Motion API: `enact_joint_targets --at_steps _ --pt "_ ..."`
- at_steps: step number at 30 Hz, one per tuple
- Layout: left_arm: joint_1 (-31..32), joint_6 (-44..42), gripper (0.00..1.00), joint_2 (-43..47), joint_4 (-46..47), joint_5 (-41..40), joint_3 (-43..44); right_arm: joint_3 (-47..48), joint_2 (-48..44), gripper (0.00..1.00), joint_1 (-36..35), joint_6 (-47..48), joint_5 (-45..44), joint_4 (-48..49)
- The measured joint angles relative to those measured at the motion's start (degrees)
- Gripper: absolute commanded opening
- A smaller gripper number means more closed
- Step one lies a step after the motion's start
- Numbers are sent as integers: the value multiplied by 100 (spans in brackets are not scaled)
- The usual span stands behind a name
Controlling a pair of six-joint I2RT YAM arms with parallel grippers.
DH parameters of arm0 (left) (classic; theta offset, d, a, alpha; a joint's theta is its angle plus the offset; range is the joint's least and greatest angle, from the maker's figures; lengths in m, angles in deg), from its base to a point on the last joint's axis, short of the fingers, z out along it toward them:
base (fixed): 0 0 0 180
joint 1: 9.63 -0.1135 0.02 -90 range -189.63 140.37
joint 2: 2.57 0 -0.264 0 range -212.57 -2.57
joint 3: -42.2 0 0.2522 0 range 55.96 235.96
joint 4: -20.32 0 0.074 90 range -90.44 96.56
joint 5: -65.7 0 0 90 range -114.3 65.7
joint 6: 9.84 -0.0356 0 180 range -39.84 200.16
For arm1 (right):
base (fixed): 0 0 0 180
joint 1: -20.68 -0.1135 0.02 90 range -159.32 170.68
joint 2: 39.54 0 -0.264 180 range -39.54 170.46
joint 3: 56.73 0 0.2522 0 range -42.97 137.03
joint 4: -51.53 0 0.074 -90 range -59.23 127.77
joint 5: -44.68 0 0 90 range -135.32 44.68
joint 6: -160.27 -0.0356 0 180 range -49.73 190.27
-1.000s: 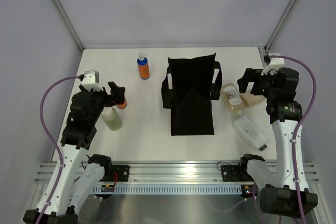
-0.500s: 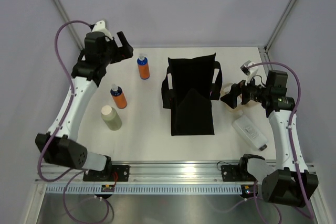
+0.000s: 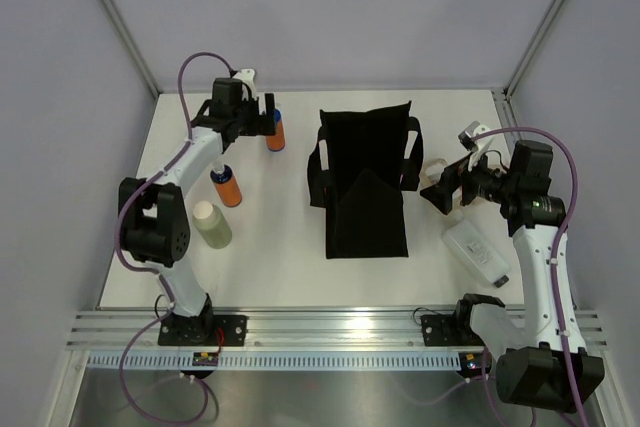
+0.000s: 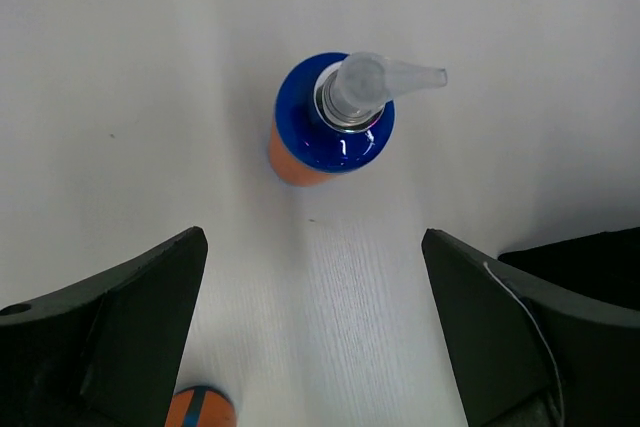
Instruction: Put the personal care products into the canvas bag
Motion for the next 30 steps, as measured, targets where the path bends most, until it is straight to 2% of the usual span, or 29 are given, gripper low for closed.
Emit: enact_joint_targets --at_steps 4,14,18,21,22,24,25,27,28,30 --pt "11 -269 99 -369 732 131 -273 -22 2 100 0 26 -2 -2" --pt "85 -557 95 -1272 1904 94 -188 -28 35 100 0 61 -17 0" --pt "103 -570 78 -1390 2135 -39 -188 -28 50 99 0 61 -24 0" --pt "129 -616 70 -1390 2365 -107 -195 -28 50 99 0 61 -28 0" --pt "142 -636 63 -1388 2463 -133 -203 -28 52 99 0 61 -31 0" --pt "157 -684 54 -1388 2608 -173 -238 -28 55 99 0 61 -57 -2" --pt "162 -708 42 -1388 2638 -190 -243 -28 55 99 0 61 -74 0" --pt "168 -748 36 -1388 2651 -190 -254 -28 55 99 0 61 -120 -2" --pt "170 -748 25 -1388 2656 -192 -254 -28 55 100 0 61 -127 0" --pt "170 -743 14 -1388 2656 -188 -254 -28 55 100 0 61 -133 0"
